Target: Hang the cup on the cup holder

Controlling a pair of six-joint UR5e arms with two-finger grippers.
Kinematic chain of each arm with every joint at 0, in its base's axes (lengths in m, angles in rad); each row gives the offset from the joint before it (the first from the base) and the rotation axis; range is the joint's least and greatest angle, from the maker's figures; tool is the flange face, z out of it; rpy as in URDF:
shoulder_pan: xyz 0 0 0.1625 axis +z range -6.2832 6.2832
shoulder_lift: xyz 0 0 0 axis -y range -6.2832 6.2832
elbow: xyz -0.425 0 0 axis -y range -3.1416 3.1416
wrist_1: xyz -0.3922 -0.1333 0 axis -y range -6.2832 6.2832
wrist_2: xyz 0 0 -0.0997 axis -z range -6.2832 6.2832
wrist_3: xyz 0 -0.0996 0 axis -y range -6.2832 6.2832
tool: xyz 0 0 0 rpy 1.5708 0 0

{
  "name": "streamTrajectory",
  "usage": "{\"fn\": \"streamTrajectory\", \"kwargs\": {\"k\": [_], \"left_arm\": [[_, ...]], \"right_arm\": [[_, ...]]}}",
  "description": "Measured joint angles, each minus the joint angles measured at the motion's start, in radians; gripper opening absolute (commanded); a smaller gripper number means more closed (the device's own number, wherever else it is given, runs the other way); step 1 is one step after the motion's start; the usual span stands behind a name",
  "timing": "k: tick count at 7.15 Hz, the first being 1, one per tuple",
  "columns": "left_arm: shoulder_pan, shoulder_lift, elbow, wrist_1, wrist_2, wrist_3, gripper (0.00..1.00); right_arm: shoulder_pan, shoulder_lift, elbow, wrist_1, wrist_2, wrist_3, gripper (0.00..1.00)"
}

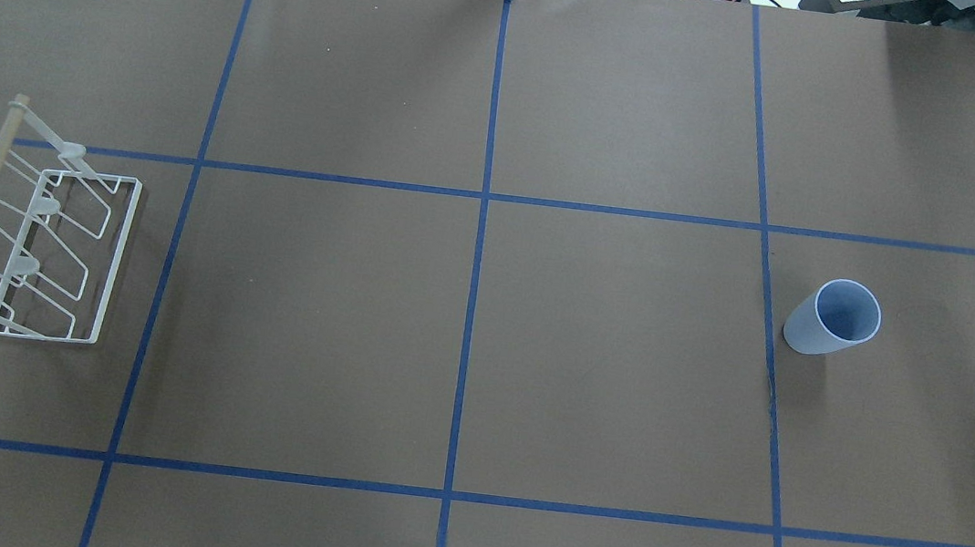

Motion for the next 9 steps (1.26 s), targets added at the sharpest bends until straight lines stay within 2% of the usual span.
{"fn": "streamTrajectory", "kwargs": {"k": [9], "left_arm": [[0.001,0.009,-0.001,-0.009,-0.010,0.001,0.98]], "right_arm": [[-0.012,0.001,-0.010,0.035,0.000,0.001,1.00]]}}
